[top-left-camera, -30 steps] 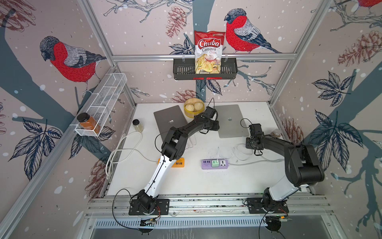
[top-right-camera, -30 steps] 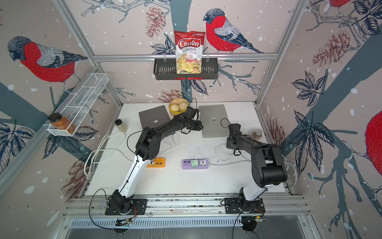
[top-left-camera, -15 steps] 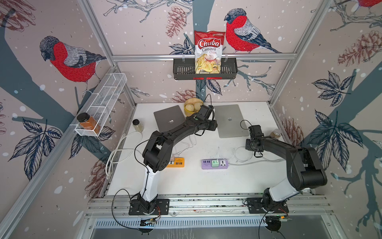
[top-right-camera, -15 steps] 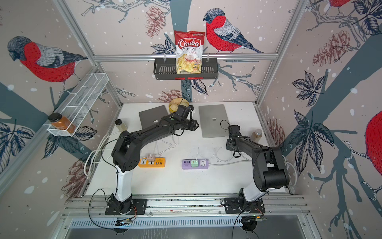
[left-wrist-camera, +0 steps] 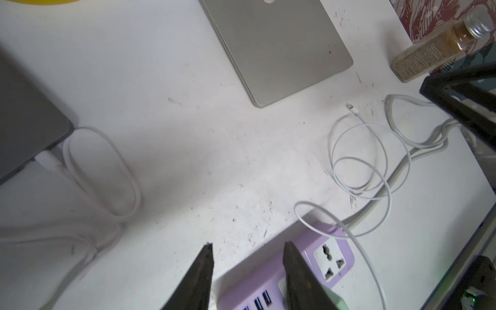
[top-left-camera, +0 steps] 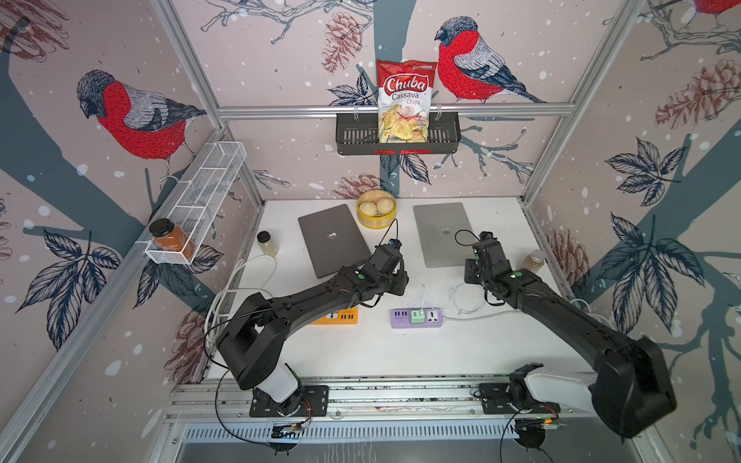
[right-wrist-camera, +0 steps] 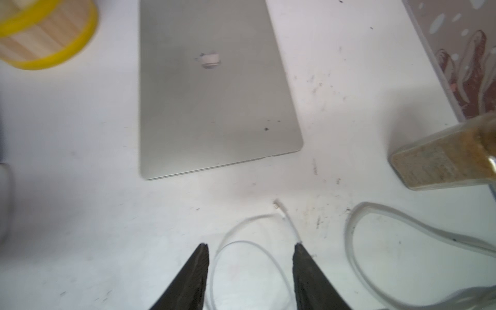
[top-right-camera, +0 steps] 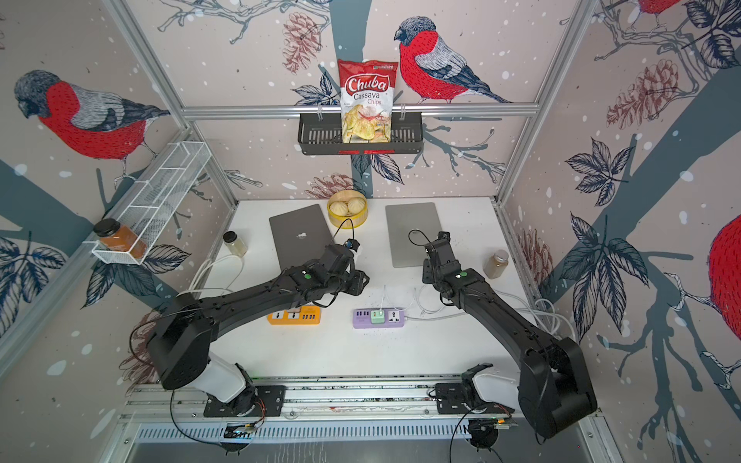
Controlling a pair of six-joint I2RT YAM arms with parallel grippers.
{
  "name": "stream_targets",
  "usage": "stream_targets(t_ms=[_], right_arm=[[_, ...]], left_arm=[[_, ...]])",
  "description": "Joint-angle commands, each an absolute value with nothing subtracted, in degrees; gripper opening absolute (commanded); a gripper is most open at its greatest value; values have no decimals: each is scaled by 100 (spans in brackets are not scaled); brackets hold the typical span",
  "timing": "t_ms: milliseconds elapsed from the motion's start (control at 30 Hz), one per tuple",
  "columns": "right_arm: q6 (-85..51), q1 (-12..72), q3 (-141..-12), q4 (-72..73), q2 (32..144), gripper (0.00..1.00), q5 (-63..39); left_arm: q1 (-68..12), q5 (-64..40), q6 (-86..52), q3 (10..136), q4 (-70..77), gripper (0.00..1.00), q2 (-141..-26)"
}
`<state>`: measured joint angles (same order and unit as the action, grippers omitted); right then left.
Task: Unplug the laptop charger
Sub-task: Remove the charging cable from the laptop, then remove the charging cable from the plug.
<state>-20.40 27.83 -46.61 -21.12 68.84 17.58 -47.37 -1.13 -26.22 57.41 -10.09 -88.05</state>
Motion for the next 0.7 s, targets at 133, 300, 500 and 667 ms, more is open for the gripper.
stream_targets(t_ms=[133,300,500,667], right_arm=[[-3154,4412,-4158,-2293,5881,53,2046],[-3754,5517,-3961,-2344,5729,53,2618],[-4446,6736,-3730,-2204,5852,53,3318],[-4766,7329,-3744,-2128,6144,50,3806]], left_arm=[[-5135,-40,-3307,4739,-319,43,-8132],[-5181,-436,-3591,4091,265,44,-7829],[-5203,-909,-3847,3511,933,43,-7591],[-5221,-1167,-4010,3403,1310,43,-7469]])
